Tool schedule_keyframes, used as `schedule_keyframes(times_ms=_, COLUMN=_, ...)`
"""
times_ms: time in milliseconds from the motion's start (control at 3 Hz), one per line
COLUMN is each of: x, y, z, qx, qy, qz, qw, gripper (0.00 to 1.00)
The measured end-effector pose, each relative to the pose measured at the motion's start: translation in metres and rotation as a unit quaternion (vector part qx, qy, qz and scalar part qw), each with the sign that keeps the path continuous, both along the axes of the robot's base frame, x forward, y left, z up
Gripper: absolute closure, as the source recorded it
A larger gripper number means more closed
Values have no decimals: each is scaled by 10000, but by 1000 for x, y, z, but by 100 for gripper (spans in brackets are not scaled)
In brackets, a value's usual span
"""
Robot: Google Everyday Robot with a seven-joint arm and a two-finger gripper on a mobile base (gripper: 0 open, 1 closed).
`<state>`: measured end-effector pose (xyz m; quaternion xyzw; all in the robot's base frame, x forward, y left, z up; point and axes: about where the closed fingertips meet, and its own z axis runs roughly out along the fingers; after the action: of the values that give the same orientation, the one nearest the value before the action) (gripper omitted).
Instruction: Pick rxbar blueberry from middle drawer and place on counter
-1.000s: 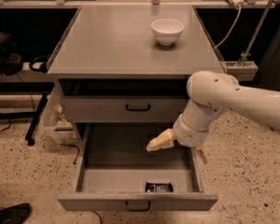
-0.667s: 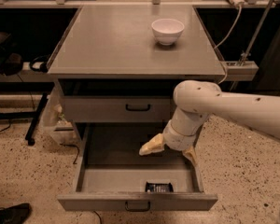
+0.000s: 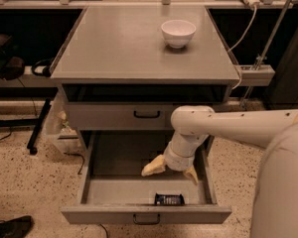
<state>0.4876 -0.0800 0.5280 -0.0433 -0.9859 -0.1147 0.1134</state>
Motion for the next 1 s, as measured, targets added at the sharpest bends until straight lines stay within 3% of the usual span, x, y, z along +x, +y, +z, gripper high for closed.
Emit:
schedule_keyframes(times_ms=333, x=8, y=3, z=-68, qx=-193, qy=113, qz=120, qw=9997, gripper=0)
schedule_keyframes(times_ms=1000, x=15, y=3, z=-86, qx=-316, qy=156, qz=273, qw=9990, gripper=0)
